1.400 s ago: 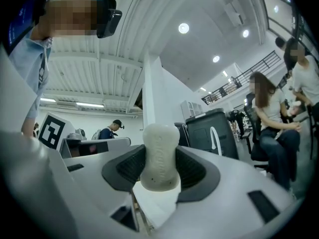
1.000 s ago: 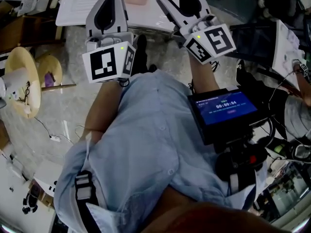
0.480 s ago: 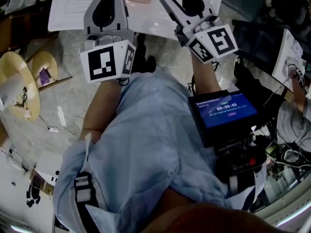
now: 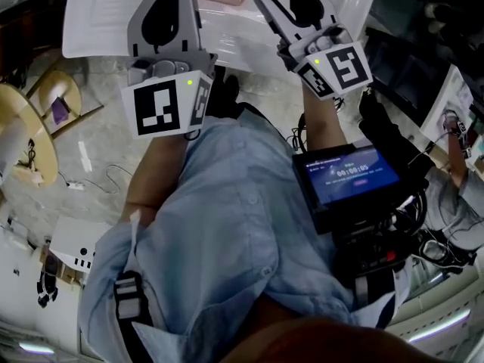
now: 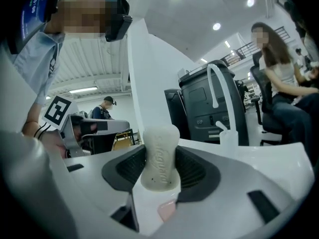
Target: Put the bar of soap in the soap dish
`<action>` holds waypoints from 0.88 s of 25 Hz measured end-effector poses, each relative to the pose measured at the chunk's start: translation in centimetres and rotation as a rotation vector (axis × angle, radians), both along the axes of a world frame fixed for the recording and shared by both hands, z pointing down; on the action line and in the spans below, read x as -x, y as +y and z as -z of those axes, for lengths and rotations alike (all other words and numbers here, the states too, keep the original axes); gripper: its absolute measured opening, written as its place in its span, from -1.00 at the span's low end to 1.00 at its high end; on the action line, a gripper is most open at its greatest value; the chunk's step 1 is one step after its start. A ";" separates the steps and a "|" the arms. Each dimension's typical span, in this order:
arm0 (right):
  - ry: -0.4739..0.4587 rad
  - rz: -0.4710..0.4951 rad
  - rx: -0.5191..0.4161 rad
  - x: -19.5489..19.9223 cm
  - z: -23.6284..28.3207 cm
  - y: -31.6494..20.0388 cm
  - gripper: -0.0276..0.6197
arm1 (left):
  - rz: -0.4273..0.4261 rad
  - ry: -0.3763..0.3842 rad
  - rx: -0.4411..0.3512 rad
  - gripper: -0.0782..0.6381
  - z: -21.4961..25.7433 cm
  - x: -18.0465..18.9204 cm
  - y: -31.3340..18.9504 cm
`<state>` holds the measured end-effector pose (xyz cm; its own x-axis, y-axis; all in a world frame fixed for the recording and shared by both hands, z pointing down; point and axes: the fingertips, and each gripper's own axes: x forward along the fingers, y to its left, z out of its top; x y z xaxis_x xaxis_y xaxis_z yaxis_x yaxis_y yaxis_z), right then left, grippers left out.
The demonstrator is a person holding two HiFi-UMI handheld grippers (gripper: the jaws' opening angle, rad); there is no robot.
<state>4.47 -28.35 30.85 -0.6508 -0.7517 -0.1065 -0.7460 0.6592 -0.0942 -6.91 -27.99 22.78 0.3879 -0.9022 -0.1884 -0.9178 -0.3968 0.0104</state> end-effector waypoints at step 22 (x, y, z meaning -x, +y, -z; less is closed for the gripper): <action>0.076 0.058 -0.035 2.3 -1.2 0.2 -0.31 | 0.008 0.002 -0.114 -0.76 5.8 1.1 2.7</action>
